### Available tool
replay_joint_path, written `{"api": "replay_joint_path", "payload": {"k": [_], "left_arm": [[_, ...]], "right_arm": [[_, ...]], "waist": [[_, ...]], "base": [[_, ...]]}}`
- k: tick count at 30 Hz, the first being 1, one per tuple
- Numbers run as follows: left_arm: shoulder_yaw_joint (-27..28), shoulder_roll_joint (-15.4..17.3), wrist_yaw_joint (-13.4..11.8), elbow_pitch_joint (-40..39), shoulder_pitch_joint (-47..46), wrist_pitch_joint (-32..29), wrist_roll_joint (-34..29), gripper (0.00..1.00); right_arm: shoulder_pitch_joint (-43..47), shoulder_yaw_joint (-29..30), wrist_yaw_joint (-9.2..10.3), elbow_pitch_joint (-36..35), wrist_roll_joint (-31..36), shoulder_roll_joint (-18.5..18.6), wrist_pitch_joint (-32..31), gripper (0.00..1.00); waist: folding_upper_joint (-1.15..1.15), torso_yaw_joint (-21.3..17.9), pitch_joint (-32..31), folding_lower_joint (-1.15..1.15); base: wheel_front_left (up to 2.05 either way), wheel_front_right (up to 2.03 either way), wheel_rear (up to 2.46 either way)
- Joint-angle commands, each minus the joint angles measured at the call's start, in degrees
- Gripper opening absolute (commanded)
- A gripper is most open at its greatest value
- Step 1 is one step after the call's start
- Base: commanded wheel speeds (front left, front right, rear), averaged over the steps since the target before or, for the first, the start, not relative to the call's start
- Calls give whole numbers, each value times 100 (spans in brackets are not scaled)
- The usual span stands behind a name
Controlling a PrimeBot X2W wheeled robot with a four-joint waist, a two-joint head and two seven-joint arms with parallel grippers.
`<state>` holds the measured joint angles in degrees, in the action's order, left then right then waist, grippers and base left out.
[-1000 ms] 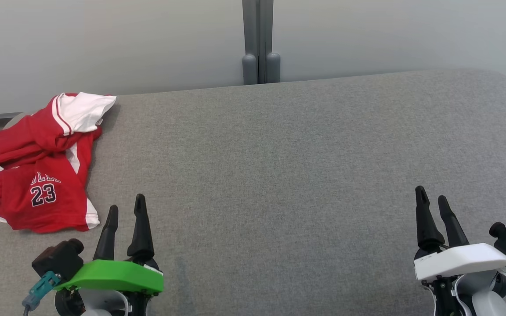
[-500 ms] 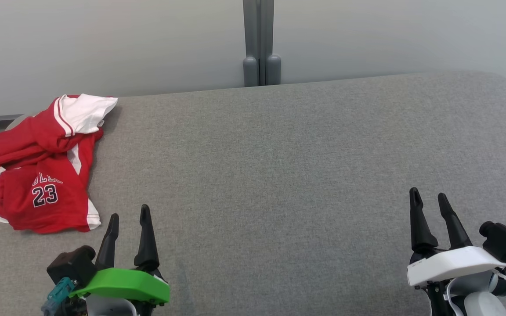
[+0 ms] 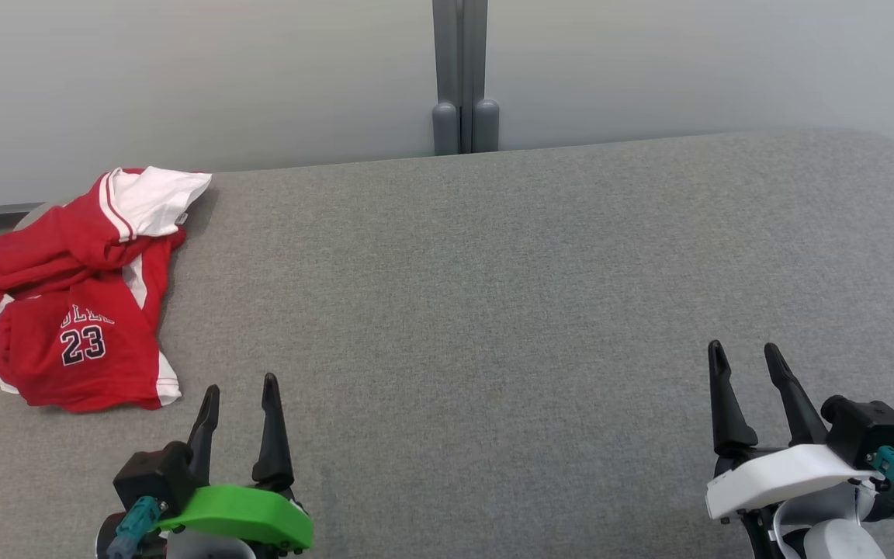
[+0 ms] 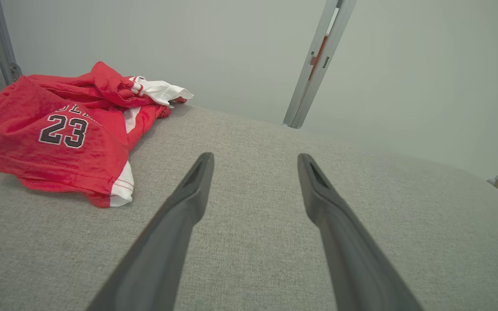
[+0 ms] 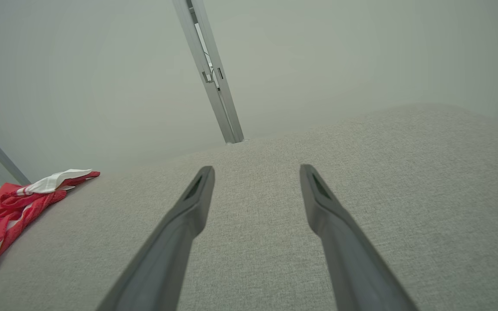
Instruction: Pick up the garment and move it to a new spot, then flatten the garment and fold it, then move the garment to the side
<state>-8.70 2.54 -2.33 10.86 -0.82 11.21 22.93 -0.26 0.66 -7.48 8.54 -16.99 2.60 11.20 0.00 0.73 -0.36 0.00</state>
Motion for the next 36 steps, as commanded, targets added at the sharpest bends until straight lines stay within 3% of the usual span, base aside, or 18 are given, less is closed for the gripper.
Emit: {"api": "replay_joint_path", "payload": {"k": [1,36], "left_arm": [[-11,44,-31,-3,50,58,-172,100],[-151,52,-175,401,-6,401,-1221,100]], "right_arm": [[-7,-9,-2,5,166,31,59,100],[-22,-20,-1,196,1544,39,407,100]], "waist": [[0,0,-2,0],[0,56,20,0]], "base": [[0,0,0],[0,0,0]]}}
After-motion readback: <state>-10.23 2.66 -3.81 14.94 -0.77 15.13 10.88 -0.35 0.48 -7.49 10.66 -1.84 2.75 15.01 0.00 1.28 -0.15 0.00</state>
